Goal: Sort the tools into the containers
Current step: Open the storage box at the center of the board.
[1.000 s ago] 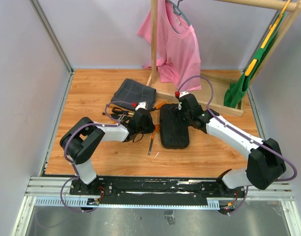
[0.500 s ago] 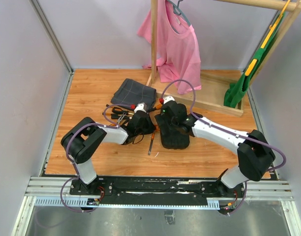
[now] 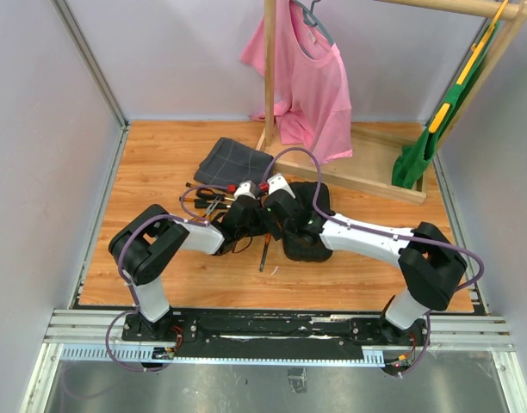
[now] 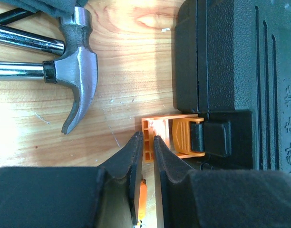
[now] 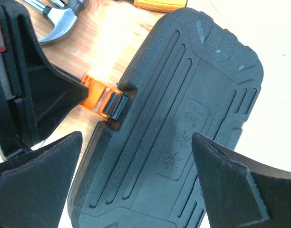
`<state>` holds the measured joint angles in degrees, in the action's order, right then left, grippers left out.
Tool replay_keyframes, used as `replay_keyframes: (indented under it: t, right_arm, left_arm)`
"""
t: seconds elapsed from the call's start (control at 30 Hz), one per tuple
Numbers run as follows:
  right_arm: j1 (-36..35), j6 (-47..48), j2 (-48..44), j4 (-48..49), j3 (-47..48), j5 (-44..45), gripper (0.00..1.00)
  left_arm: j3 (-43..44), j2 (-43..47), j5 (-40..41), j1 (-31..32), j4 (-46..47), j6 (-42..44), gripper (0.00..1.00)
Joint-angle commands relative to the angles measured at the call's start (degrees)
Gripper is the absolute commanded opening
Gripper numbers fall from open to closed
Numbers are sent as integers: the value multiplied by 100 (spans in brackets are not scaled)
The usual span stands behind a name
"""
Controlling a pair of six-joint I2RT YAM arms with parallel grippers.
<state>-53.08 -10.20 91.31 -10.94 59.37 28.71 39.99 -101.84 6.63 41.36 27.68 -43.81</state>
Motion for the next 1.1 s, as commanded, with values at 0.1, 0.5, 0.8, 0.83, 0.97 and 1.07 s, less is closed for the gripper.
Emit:
replay_keyframes:
  t: [0.1,0.5,0.8,0.83,0.97,1.07]
  right_arm:
    - [-149,158,132,634,-403,609,99]
    - [-164,185,313,814,-636,834,99]
    - [-152,261,-48,339,-557,1279,99]
    - [-150,270,-125,293,-558,1284,99]
    - [-126,261,-414,113,-559,1242,99]
    - [-62,206,-636,-18,-567,1141,99]
  left_arm:
    - [-341,-376,-247,87,-922,0,16]
    - [-411,-435,-287,82,-828,-76,12]
    - [-343,-481,-159,82,-986,-108,8]
    - [-346,-485,-150,82,-991,-104,7]
    - [-348,-505,-147,77,-988,-102,7]
    - [-324,-529,-147,78,-1003,-102,7]
